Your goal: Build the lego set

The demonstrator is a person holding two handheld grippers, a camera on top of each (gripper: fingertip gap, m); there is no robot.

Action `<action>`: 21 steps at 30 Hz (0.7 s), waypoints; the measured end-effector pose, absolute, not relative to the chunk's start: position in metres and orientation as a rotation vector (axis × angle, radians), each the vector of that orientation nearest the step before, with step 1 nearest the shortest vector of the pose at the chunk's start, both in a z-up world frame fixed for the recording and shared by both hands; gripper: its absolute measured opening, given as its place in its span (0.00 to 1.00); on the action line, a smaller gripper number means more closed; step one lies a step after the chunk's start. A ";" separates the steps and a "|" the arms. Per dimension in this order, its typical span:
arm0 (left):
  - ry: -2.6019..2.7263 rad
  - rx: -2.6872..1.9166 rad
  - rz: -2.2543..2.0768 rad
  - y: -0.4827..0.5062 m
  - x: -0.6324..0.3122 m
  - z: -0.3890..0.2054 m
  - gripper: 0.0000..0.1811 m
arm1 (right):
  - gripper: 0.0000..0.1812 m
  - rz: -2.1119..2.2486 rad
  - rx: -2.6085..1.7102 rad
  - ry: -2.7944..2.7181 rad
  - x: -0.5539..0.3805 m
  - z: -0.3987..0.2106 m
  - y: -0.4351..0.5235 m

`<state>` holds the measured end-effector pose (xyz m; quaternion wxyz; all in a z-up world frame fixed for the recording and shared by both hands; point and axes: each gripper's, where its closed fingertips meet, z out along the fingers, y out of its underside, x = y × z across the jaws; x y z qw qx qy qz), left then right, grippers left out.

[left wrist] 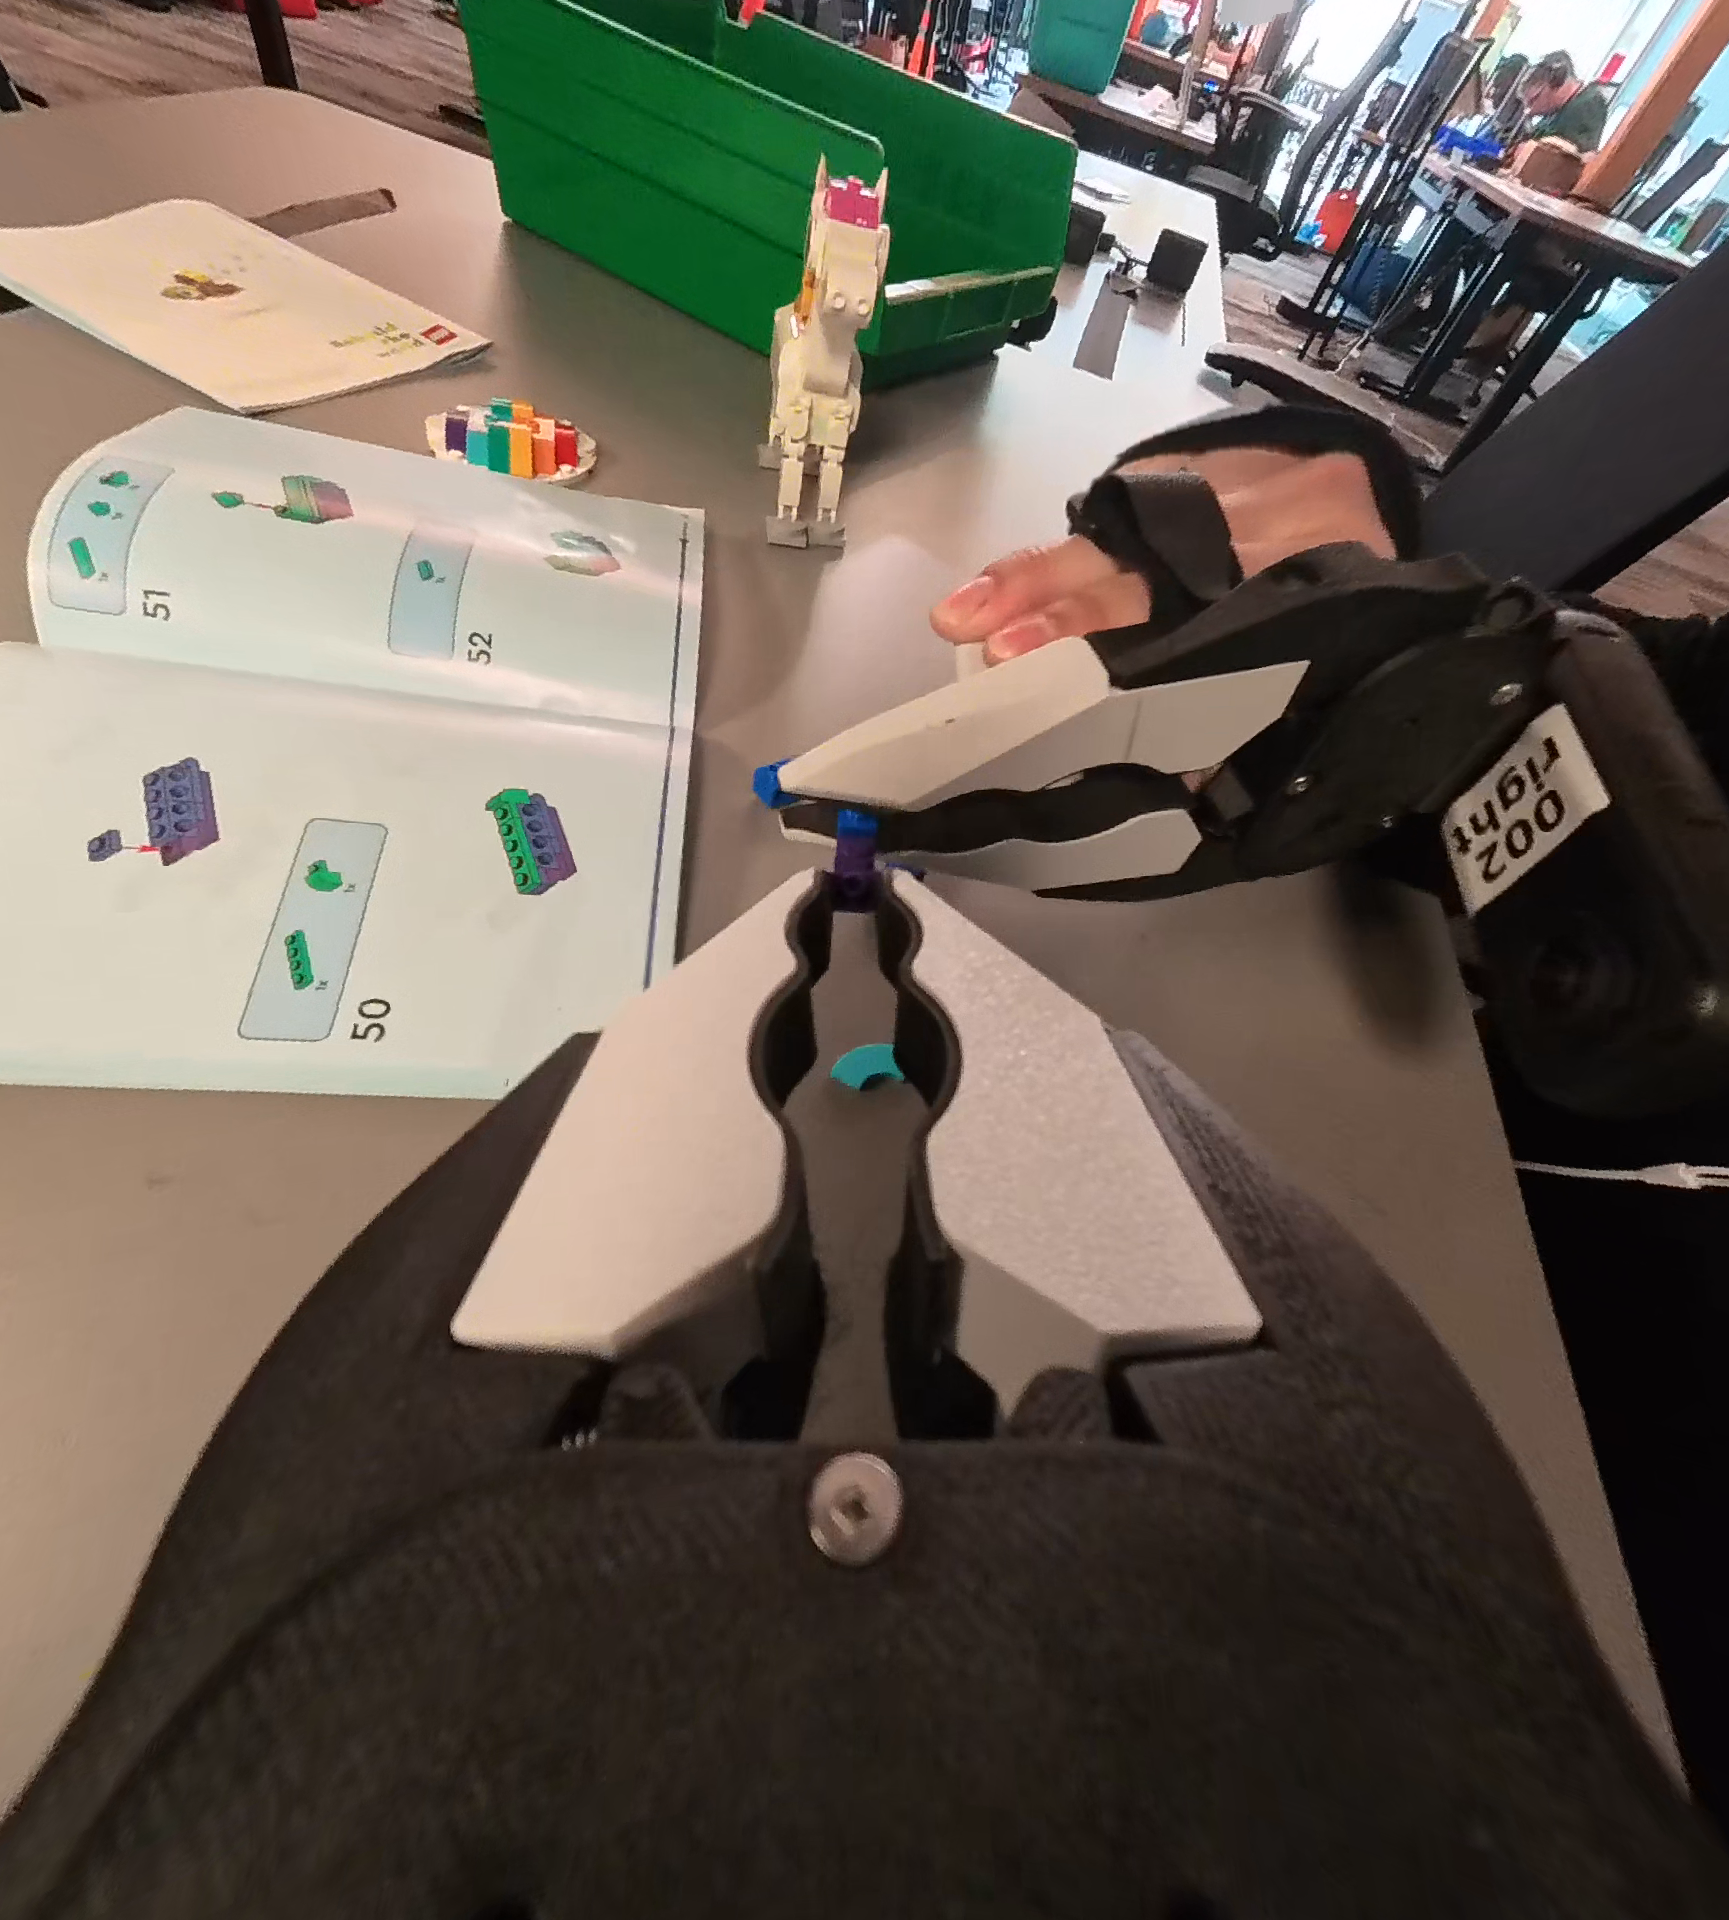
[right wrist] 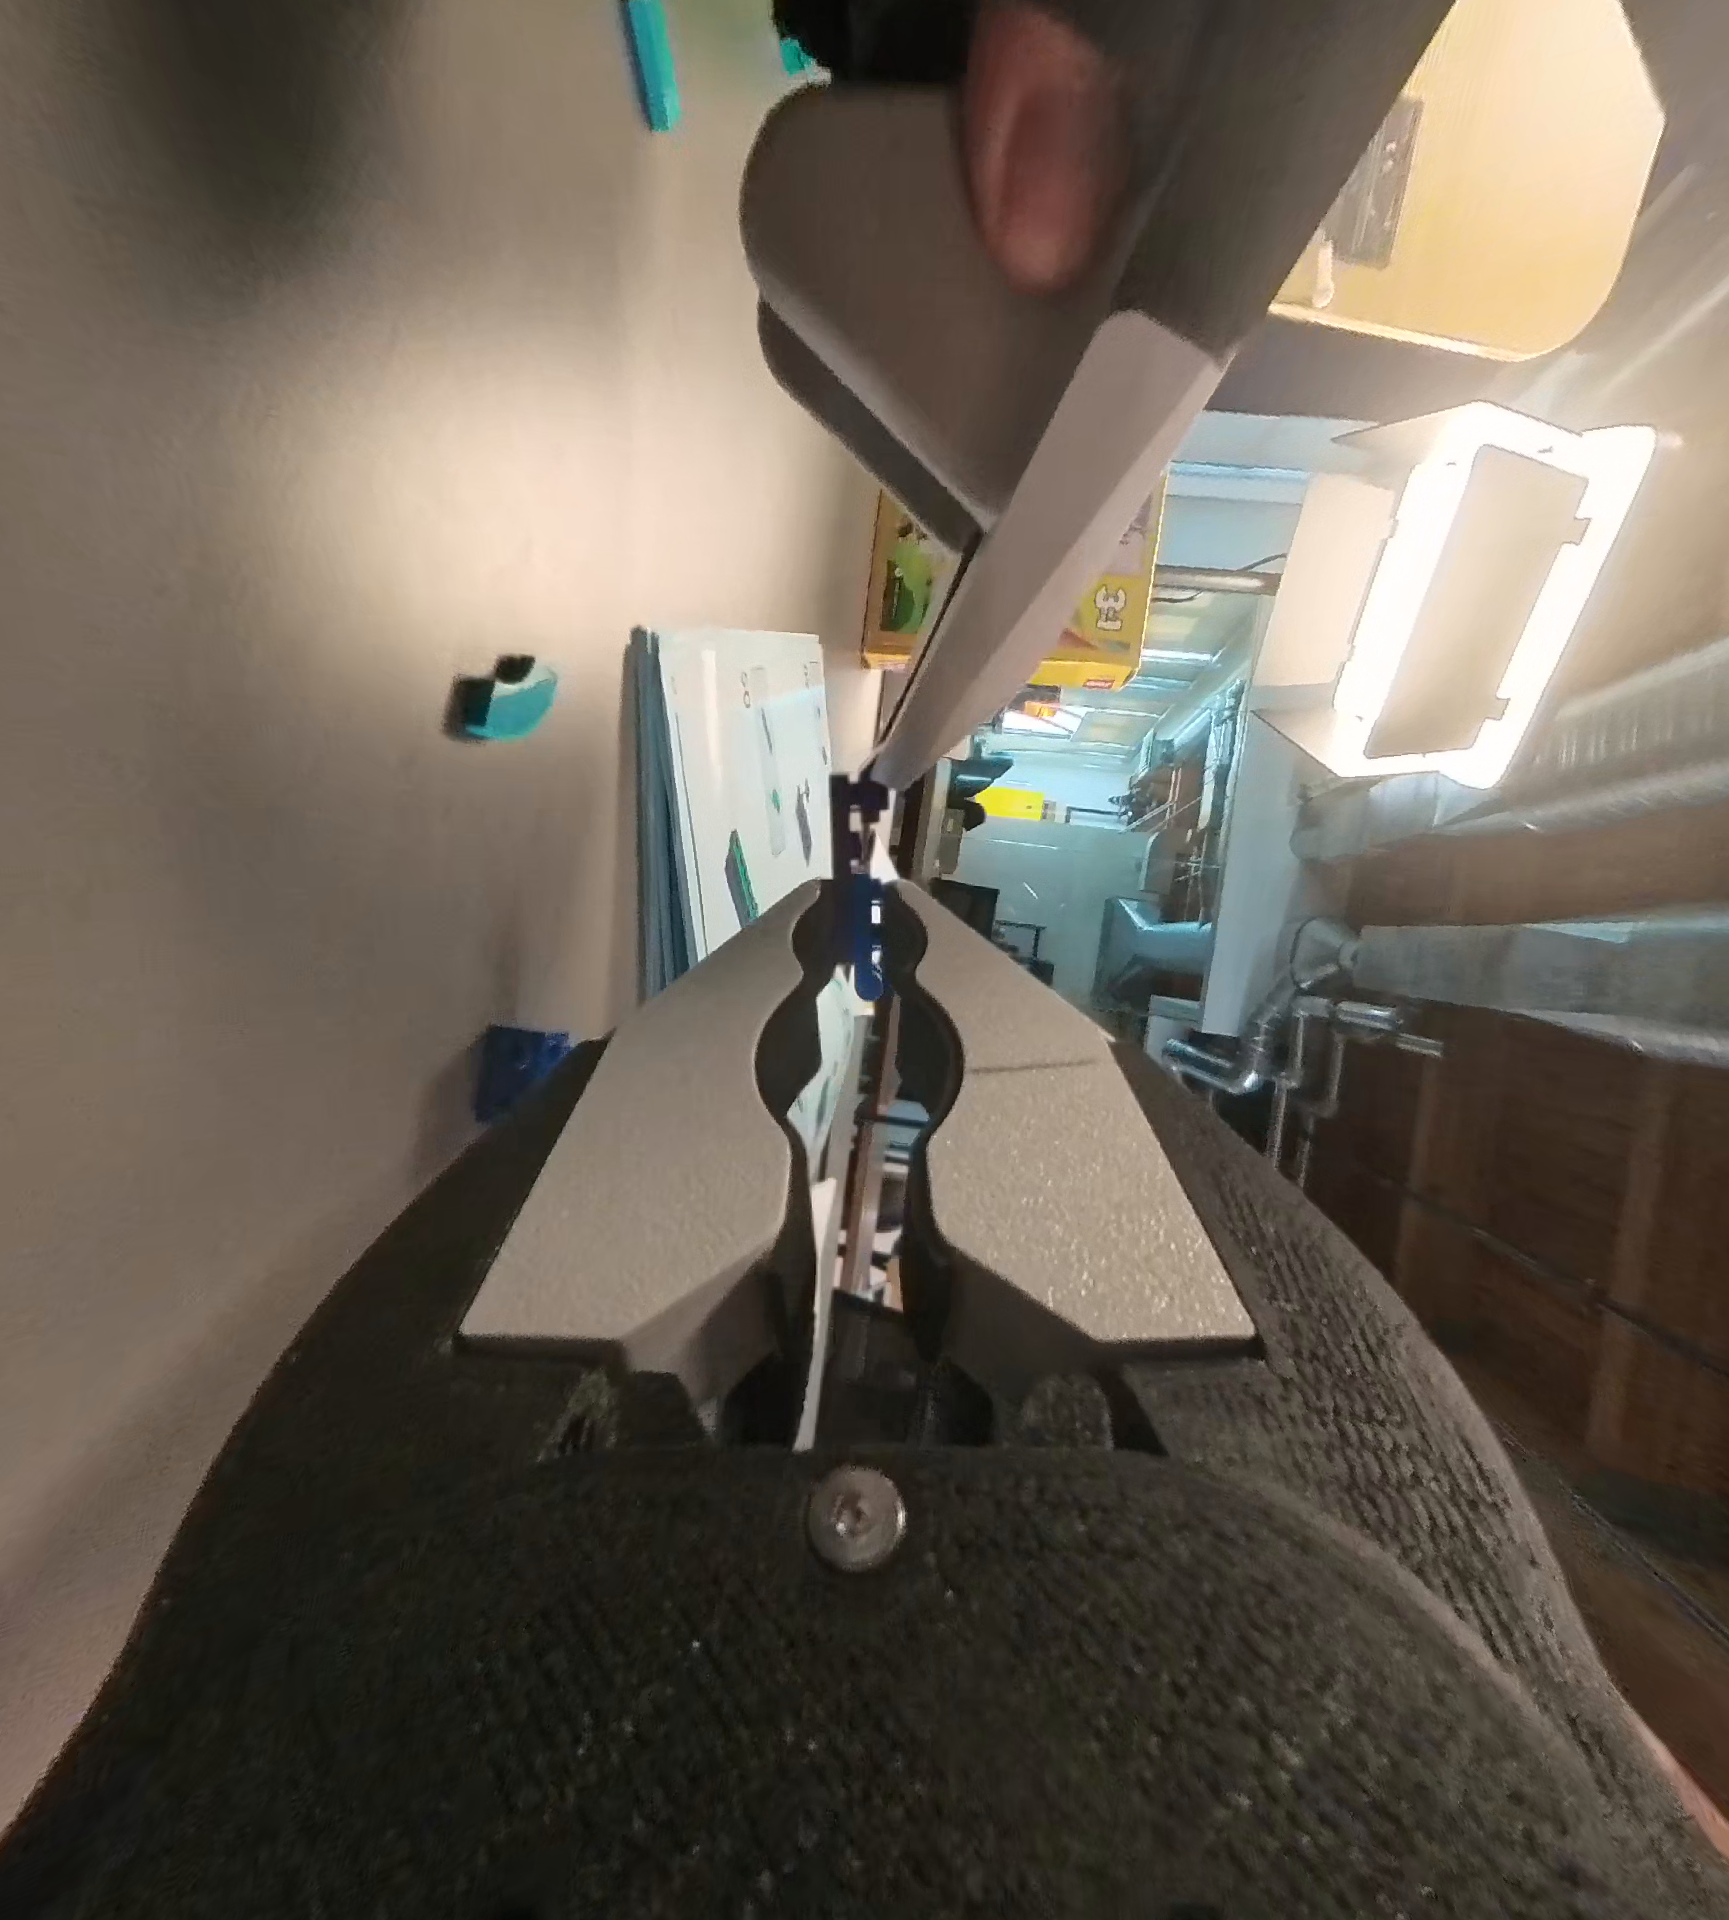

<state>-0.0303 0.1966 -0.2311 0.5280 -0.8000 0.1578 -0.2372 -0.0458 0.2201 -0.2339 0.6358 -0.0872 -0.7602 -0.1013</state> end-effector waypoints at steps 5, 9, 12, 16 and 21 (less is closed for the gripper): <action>0.401 -1.922 -0.527 0.196 -0.032 -0.231 0.04 | 0.03 -0.208 -0.240 -1.730 -0.047 -0.233 0.221; 0.439 -1.931 -0.463 0.196 -0.031 -0.233 0.04 | 0.04 -0.194 -0.258 -1.748 -0.046 -0.235 0.221; 0.460 -1.936 -0.421 0.197 -0.031 -0.234 0.04 | 0.04 -0.197 -0.267 -1.750 -0.046 -0.234 0.221; 0.494 -1.977 -0.391 0.196 -0.030 -0.239 0.04 | 0.03 -0.269 -0.203 -1.747 -0.046 -0.236 0.221; 0.503 -2.025 -0.394 0.195 -0.030 -0.244 0.04 | 0.03 -0.338 -0.145 -1.758 -0.046 -0.240 0.220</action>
